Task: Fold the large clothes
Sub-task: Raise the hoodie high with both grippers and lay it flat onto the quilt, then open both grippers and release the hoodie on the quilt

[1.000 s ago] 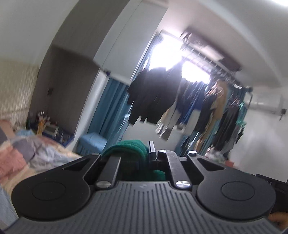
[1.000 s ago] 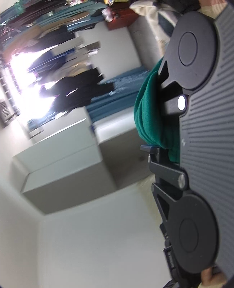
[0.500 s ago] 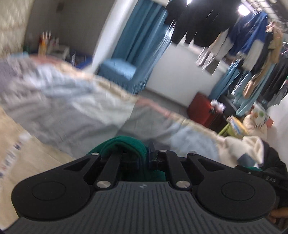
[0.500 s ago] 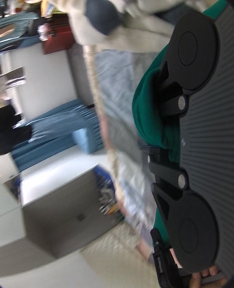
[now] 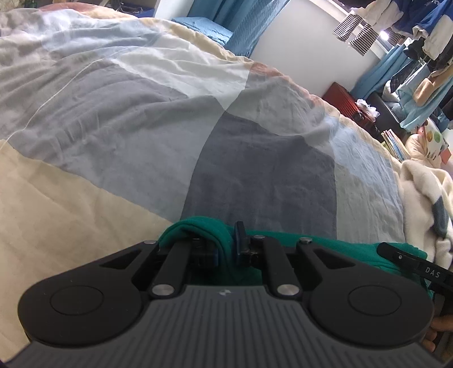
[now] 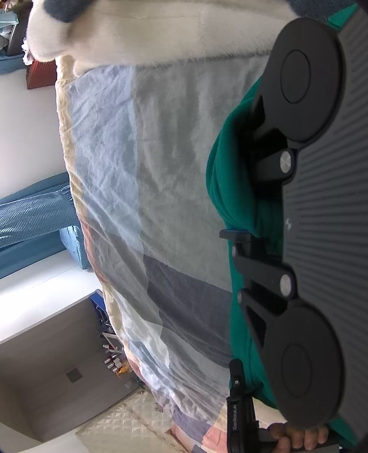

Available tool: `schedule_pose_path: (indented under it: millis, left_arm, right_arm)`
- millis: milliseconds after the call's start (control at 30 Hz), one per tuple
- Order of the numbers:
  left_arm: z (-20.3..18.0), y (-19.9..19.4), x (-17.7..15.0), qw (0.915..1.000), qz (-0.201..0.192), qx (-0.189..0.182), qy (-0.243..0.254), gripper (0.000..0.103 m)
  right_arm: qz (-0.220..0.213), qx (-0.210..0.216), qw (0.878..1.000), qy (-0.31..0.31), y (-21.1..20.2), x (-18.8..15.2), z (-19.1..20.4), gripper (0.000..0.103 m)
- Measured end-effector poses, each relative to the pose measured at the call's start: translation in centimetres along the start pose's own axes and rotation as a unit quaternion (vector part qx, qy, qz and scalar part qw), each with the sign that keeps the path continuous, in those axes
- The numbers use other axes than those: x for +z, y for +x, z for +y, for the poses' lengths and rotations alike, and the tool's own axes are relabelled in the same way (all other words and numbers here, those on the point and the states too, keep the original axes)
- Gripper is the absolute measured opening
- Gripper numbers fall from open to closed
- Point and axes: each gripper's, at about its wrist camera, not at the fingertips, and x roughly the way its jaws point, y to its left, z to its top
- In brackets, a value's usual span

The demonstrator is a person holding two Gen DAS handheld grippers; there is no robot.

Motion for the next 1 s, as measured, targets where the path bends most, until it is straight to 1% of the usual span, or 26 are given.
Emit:
schedule_pose_path:
  millis: [100, 133, 167, 233, 267, 300, 333, 367, 400, 433, 533, 667, 767, 900, 1000]
  left_arm:
    - [-0.9, -1.7, 0.1, 0.9999, -0.001, -0.002, 0.012, 0.015]
    - [-1.0, -1.9, 0.1, 0.9998, 0.001, -0.004, 0.017, 0.016]
    - [-1.3, -2.2, 0.1, 0.9998, 0.005, -0.004, 0.021, 0.019]
    - [-2.1, -3.6, -0.1, 0.9996, 0.014, -0.015, 0.021, 0.037]
    - [-2.3, -4.1, -0.2, 0.9994, 0.015, -0.024, 0.021, 0.058]
    - [-2.5, -4.7, -0.3, 0.9993, 0.009, -0.028, 0.021, 0.069]
    - [-2.8, -5.3, -0.4, 0.9994, 0.002, -0.027, 0.023, 0.072]
    - [-3.1, -5.9, -0.6, 0.9993, -0.002, -0.024, 0.027, 0.076]
    - [-3.4, -6.6, -0.8, 0.9992, -0.004, -0.024, 0.032, 0.077]
    - [-3.7, -7.3, -1.1, 0.9989, -0.008, -0.025, 0.039, 0.077]
    - [-4.3, -9.8, -2.2, 0.9981, -0.026, -0.021, 0.051, 0.077]
    - [-5.0, -14.5, -4.6, 0.9968, -0.054, -0.013, 0.057, 0.077]
    - [-5.7, -19.5, -6.8, 0.9945, -0.079, -0.008, 0.069, 0.077]
    - [-6.5, -27.0, -10.3, 0.9926, -0.101, -0.002, 0.068, 0.077]
    - [-7.2, -32.8, -13.3, 0.9911, -0.114, -0.004, 0.069, 0.077]
  right_arm:
    - [0.007, 0.001, 1.000, 0.004, 0.0, 0.2, 0.0, 0.014]
    - [0.010, 0.001, 1.000, 0.008, 0.0, 0.3, -0.1, 0.015]
    - [0.012, 0.000, 1.000, 0.007, -0.2, 0.4, 0.1, 0.015]
    - [0.014, -0.002, 1.000, 0.002, -0.4, 0.4, 0.4, 0.017]
    - [0.017, -0.007, 1.000, -0.004, -0.6, 0.4, 0.6, 0.018]
    - [0.019, -0.011, 1.000, -0.011, -0.7, 0.4, 0.9, 0.024]
    - [0.021, -0.014, 1.000, -0.014, -1.0, 0.4, 1.2, 0.034]
    - [0.021, -0.014, 1.000, -0.013, -1.4, 0.4, 1.4, 0.040]
    - [0.021, -0.012, 1.000, -0.010, -1.9, 0.3, 1.6, 0.053]
    - [0.019, -0.009, 1.000, -0.008, -2.4, 0.3, 1.7, 0.059]
    - [0.011, -0.001, 1.000, -0.015, -4.4, -0.2, 2.3, 0.060]
    - [-0.007, -0.001, 1.000, -0.018, -8.2, -1.6, 3.2, 0.060]
    - [-0.024, 0.000, 0.999, -0.027, -12.2, -2.8, 4.1, 0.060]
    - [-0.048, -0.018, 0.997, -0.063, -19.1, -4.1, 6.1, 0.060]
    - [-0.057, -0.006, 0.996, -0.061, -24.3, -5.6, 7.3, 0.060]
